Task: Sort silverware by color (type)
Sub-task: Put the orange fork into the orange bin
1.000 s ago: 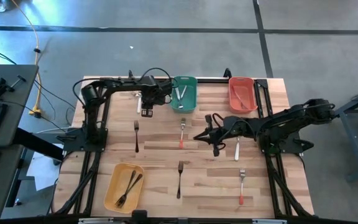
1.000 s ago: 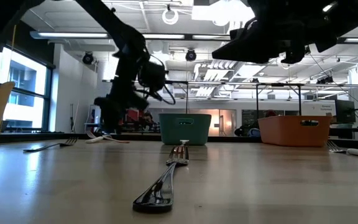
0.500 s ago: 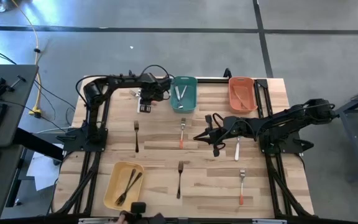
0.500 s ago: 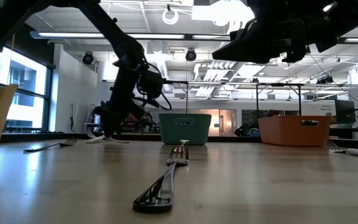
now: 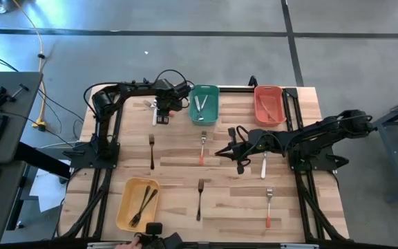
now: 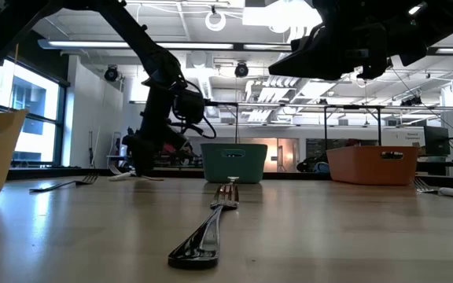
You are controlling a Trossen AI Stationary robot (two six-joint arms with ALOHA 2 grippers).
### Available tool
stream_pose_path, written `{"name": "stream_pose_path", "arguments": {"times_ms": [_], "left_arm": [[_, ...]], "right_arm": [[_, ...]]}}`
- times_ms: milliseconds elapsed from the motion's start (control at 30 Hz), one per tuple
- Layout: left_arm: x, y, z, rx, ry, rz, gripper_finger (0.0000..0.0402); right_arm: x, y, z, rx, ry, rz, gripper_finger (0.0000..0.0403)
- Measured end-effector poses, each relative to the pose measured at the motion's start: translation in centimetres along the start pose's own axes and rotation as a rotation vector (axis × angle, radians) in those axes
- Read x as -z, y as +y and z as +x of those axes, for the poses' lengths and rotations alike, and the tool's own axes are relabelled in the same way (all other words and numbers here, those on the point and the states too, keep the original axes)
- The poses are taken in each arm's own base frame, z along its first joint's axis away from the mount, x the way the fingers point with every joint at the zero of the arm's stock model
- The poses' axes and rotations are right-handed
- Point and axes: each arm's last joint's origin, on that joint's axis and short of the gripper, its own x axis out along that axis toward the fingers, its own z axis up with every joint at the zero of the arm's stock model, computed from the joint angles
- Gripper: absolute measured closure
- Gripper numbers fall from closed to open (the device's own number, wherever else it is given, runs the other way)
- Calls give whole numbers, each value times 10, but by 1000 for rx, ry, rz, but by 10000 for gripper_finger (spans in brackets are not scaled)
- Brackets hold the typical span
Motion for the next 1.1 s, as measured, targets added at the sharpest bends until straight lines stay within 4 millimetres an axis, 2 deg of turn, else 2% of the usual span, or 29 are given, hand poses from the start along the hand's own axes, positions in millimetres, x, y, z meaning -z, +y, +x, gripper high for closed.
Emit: {"name": "stream_pose_path", "arguments": {"times_ms": [333, 500, 733, 933, 1100], "left_arm": [[-1, 2, 7, 22, 4, -2, 292], [-1, 2, 11, -10, 44, 19, 324], [-1, 2, 11, -19, 53, 49, 391], [-3, 0, 9, -81, 94, 95, 396], [-7, 3, -5, -105, 88, 82, 398]], "right_arm": [[0, 0, 0, -1, 1, 0, 403], [0, 0, 0, -3, 6, 1, 403], [0, 0, 0, -3, 6, 1, 403], [0, 0, 0, -3, 6, 16, 403], [1, 0, 0, -3, 7, 19, 403]]}}
